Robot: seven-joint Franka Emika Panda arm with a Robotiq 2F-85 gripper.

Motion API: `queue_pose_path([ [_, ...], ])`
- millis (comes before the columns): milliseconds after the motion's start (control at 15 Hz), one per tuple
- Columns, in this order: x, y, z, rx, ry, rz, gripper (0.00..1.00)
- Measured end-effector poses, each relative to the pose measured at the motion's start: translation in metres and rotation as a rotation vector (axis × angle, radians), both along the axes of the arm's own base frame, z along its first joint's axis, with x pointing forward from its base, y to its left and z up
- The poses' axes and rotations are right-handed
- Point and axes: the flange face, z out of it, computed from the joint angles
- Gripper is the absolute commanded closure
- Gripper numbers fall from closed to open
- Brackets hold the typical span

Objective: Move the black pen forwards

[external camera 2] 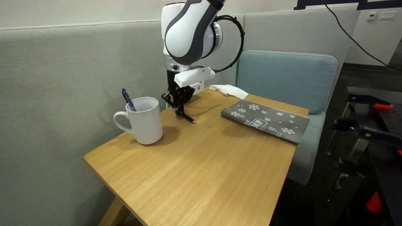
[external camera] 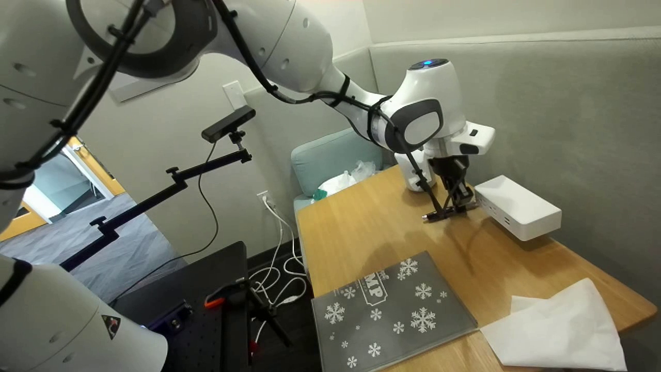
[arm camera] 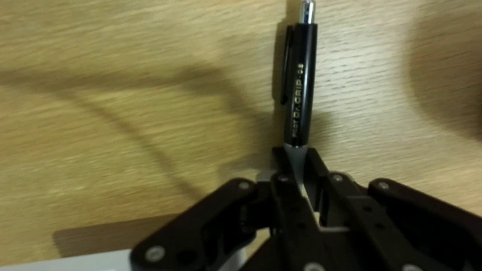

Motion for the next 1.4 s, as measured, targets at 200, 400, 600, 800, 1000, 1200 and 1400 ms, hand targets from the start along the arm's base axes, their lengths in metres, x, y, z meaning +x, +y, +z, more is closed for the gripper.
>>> queue_pose_path([
  [200,0.002,0.014,0.022,0.023,-0.021,0.014,0.96],
  [400,-0.002,0.024,0.060,0.032,-0.044,0.021,0.96],
  [600,-0.019,0.026,0.102,0.011,-0.054,-0.029,0.96],
  [800,-0.052,0.030,0.135,-0.047,-0.014,-0.097,0.96],
  [1000,-0.095,0.037,0.154,-0.105,0.071,-0.139,0.86],
  [1200,-0.121,0.034,0.166,-0.112,0.111,-0.140,0.96],
  [1400,-0.123,0.034,0.165,-0.105,0.116,-0.138,0.96],
])
